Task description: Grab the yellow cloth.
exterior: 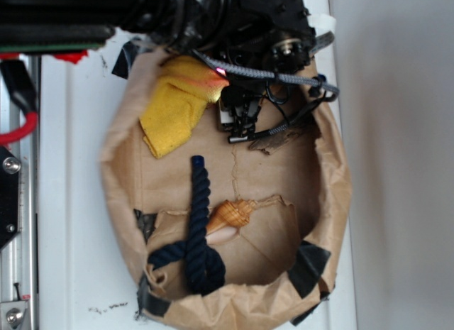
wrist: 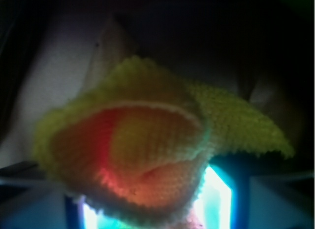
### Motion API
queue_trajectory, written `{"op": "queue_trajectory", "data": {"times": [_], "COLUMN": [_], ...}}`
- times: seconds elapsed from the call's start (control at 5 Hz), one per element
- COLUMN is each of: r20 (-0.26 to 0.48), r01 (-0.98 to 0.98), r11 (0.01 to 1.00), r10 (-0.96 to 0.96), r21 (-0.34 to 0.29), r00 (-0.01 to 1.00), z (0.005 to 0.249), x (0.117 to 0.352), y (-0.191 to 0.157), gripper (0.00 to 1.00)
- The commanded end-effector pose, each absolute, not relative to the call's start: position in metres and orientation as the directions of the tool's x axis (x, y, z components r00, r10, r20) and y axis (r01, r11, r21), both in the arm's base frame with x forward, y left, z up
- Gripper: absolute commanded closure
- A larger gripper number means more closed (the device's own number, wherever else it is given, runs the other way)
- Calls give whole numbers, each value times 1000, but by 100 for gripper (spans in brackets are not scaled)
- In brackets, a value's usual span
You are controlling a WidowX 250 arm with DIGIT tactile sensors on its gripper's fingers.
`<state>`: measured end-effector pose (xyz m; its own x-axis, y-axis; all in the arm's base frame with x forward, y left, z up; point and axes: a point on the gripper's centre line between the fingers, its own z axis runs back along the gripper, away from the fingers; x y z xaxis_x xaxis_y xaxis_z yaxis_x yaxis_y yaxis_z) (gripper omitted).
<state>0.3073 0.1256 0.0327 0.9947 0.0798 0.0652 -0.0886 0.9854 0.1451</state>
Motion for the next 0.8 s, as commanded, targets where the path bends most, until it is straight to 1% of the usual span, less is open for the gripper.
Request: {"op": "queue_trajectory", "data": {"times": [0.0, 0.2, 0.4, 0.6], "r20": [166, 240, 252, 241], "r01": [-126, -98, -63, -34], "r11": [983, 994, 997, 997], "r10": [103, 83, 52, 17], "r21": [135, 51, 36, 68], "r00": [981, 967, 966, 970], "z": [81, 128, 144, 157], "x": [298, 282, 278, 282], "y": [136, 123, 102, 78], "gripper": [100, 100, 100, 100]}}
